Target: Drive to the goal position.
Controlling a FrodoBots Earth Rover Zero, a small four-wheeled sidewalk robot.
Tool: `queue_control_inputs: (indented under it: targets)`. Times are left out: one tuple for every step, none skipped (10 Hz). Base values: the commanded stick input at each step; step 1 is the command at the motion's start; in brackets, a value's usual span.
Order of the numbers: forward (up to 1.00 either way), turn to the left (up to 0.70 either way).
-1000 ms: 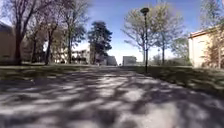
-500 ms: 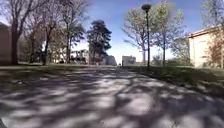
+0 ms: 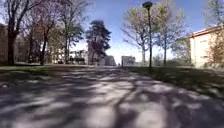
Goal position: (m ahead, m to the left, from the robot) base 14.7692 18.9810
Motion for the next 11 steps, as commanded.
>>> queue_control_inputs:
  targets:
    - [1.00, 0.00]
    - [1.00, 0.00]
    - [1.00, 0.00]
    - [1.00, 0.00]
    - [1.00, 0.00]
    - [1.00, 0.00]
    - [1.00, 0.00]
    - [1.00, 0.00]
    - [1.00, 0.00]
    - [1.00, 0.00]
    - [1.00, 0.00]
